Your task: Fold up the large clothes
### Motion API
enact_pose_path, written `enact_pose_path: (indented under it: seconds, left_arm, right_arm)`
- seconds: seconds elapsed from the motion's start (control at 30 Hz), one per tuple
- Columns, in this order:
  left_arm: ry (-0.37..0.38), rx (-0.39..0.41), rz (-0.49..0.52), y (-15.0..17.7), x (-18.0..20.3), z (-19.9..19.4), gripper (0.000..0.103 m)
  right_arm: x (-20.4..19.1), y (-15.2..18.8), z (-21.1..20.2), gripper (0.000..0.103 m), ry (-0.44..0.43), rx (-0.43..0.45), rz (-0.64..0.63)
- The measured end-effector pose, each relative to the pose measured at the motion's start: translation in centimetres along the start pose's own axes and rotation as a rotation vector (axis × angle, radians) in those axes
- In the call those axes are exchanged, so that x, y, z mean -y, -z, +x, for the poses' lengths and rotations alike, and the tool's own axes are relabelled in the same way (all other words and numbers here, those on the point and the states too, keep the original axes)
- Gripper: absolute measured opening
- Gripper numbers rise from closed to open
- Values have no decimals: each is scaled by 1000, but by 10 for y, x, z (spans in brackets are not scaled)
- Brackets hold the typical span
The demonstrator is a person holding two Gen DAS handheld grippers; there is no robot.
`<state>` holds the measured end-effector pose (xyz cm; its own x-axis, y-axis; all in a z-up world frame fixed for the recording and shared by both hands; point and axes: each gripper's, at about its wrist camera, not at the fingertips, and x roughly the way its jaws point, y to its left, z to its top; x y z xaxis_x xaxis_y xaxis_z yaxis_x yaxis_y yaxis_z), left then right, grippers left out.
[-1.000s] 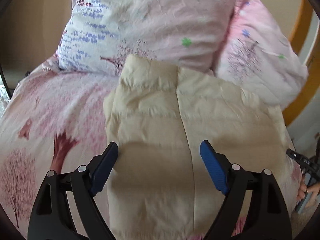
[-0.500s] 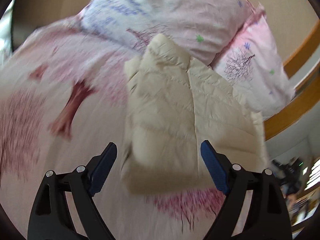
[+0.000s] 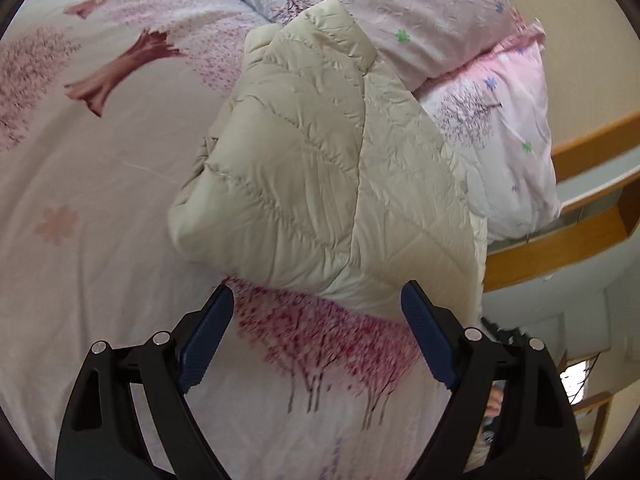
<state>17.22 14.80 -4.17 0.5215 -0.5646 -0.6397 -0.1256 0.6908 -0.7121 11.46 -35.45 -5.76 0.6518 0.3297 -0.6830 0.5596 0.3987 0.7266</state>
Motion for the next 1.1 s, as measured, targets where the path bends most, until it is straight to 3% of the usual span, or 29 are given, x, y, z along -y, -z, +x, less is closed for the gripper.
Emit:
enact_pose_path:
  seconds: [0.27,0.43,0.5,0.57,0.6,0.67,0.77,1.1]
  left_arm:
    - [44,67,-152,-15,-10,8,86]
    - [50,120,-204,-20,-17,9,77]
    - [63,137,-232,-23,-22,10,66]
    - [90,147,-266,-25,-30,13,43]
    - [103,149,-272,-27,-33,14,37]
    - [114,150,-268,-29,-36,11,26]
    - [127,173,-245,-30,-34,-2,20]
    - [151,293,-208,-9,-51,-85,18]
  right_arm:
    - [2,-2,3,73,-53,30,48]
    - [2,-5,10,47,-36,63,50]
    - [2,-4,14,28,-52,66,46]
    - [-3,-2,12,20,-63,81,11]
    - [-6,-1,10,17,-70,88,-5]
    - [-13,2,5,15,-88,95,-33]
    - [-26,8,-5,15,-117,98,-79]
    - [-59,56,-29,14,-192,-6,-261]
